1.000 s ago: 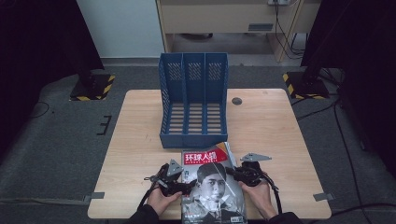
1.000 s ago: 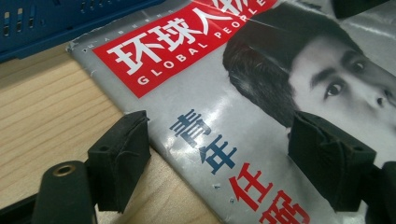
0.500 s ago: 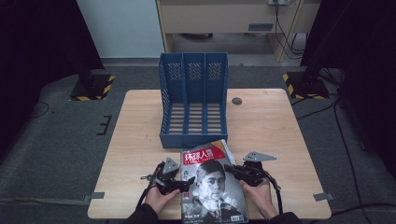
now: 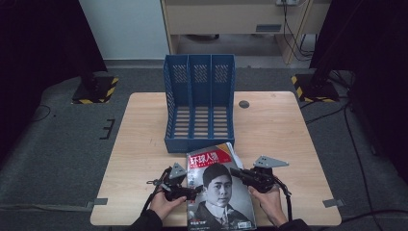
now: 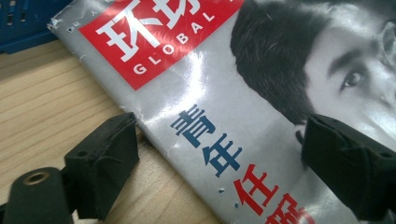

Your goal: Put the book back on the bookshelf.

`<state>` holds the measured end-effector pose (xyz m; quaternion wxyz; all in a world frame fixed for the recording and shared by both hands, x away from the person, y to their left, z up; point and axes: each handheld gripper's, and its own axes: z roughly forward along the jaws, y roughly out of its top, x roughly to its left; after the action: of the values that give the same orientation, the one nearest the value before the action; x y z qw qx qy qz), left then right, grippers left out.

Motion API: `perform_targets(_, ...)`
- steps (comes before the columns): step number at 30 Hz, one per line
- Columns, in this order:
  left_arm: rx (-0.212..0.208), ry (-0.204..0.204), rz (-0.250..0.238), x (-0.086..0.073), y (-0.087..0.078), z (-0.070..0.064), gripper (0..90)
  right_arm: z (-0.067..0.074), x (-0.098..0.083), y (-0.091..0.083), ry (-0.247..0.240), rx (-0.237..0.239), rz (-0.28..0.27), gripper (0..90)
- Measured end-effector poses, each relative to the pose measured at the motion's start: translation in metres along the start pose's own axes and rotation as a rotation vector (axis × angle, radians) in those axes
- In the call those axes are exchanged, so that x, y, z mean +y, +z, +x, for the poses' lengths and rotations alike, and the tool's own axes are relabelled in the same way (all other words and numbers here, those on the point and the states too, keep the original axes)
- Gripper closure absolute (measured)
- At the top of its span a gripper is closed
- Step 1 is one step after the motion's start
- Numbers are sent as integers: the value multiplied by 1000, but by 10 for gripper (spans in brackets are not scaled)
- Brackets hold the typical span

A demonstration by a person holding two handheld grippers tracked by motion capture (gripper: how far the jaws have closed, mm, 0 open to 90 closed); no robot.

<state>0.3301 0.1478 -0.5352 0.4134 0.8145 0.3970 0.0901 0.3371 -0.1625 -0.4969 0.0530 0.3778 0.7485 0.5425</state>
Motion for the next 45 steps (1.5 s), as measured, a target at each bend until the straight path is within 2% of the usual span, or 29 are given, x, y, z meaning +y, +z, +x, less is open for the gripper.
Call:
perform_targets(4,-46,-15,-10,1,1,1,103,-1,-1,1,6,-17,18,872)
perform_targets(8,-47,-10,-10,1,1,0,123,-5,-8,8,18,-59,75,871)
perform_targets(12,-44,-14,-12,0,1,1,133,-7,-9,9,30,-63,83,869)
perform_targets(18,-42,-15,-13,0,1,0,139,-14,-15,13,70,-84,127,841)
perform_targets(22,-42,-16,-13,0,1,0,140,-15,-17,16,78,-76,154,757)
perform_targets(26,-43,-17,-14,0,1,1,141,-13,-21,23,71,-69,190,637)
perform_targets(30,-44,-17,-14,0,0,1,141,-9,-26,32,34,-98,224,689)
perform_targets(35,-40,-13,-13,0,0,1,149,-8,-24,29,54,-87,199,848)
perform_targets(41,-42,-8,-11,0,0,1,143,-8,-22,26,59,-54,178,870)
perform_targets(45,-37,-9,-10,0,-1,2,135,-6,-16,21,49,-19,137,872)
